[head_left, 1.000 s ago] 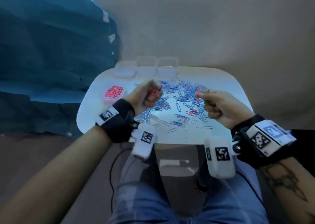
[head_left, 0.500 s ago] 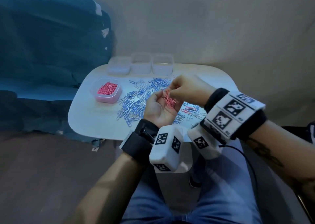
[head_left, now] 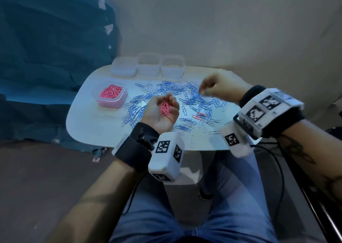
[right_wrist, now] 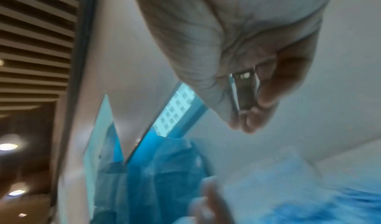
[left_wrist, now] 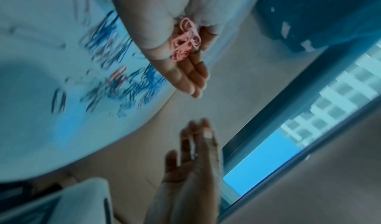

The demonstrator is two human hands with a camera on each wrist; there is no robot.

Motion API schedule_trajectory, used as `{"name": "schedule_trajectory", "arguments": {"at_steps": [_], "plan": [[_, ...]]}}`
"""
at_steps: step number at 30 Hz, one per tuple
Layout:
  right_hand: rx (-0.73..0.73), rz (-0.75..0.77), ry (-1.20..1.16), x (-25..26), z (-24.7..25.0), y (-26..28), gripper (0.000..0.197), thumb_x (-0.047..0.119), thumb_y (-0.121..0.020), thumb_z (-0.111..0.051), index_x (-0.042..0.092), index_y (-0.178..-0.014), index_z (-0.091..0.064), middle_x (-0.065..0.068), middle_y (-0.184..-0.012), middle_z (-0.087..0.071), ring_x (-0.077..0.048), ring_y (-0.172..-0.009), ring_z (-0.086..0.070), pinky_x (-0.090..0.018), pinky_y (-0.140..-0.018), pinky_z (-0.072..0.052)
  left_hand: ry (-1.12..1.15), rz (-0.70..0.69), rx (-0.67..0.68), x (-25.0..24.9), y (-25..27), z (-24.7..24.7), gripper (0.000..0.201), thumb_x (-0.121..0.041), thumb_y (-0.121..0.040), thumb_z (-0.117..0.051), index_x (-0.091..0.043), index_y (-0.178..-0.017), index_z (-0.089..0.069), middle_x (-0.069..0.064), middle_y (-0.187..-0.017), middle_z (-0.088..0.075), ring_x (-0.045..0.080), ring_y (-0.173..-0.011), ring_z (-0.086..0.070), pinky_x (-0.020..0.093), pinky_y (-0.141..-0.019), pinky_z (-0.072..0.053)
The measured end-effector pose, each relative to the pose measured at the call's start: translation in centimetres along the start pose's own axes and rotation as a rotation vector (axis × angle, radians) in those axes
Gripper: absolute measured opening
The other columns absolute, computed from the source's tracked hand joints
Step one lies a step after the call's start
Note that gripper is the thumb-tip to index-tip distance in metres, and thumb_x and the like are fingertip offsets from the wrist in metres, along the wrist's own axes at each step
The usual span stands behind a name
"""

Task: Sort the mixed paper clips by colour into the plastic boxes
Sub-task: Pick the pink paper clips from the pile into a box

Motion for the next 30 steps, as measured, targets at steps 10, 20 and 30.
{"name": "schedule_trajectory", "arguments": {"at_steps": [10,20,30], "plan": [[0.146,-0.093,0.227,-4.3,-5.5,-1.0,0.018,0.023,-0.072,-0.074,0.021,-0.083,-0.06,-0.001,-0.088,-0.061,-0.02,-0.087,-0.055,-0.027,-0.069,-0.038,-2.389,-0.267,0.023,1.0,-2.4,-3.9,0.023,-0.023,-0.084,-0.066,-0.018,-0.106,-0.065,0.002,-0.098,-0.06,0.016,-0.092,-0.056,0.022,-0.069,-0.036],[0.123,-0.024,0.121,-5.5,-4.8,-0.5,0.028,0.012,-0.072,-0.074,0.009,-0.099,-0.068,-0.005,-0.089,-0.057,-0.021,-0.091,-0.053,-0.024,-0.064,-0.036,-2.756,-0.228,0.223,2.1,-4.1,-6.0,0.039,-0.028,-0.078,-0.073,-0.028,-0.116,-0.064,-0.001,-0.108,-0.064,0.02,-0.105,-0.056,0.031,-0.078,-0.043],[0.074,-0.025,0.044,-6.0,-4.5,-0.2,0.014,0.01,-0.079,-0.068,0.01,-0.091,-0.073,0.014,-0.068,-0.044,-0.013,-0.084,-0.046,-0.014,-0.06,-0.033,-2.66,-0.282,0.245,2.0,-4.9,-5.9,0.029,-0.027,-0.074,-0.076,-0.024,-0.102,-0.07,-0.016,-0.063,-0.037,0.013,-0.076,-0.045,0.025,-0.064,-0.033]]}}
Point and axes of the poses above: each hand's wrist, its own y-axis away from the middle knuckle, its own z-axis out of the back of the hand, x = y × z, the point moved 3 cm from there along -y, towards the middle knuckle
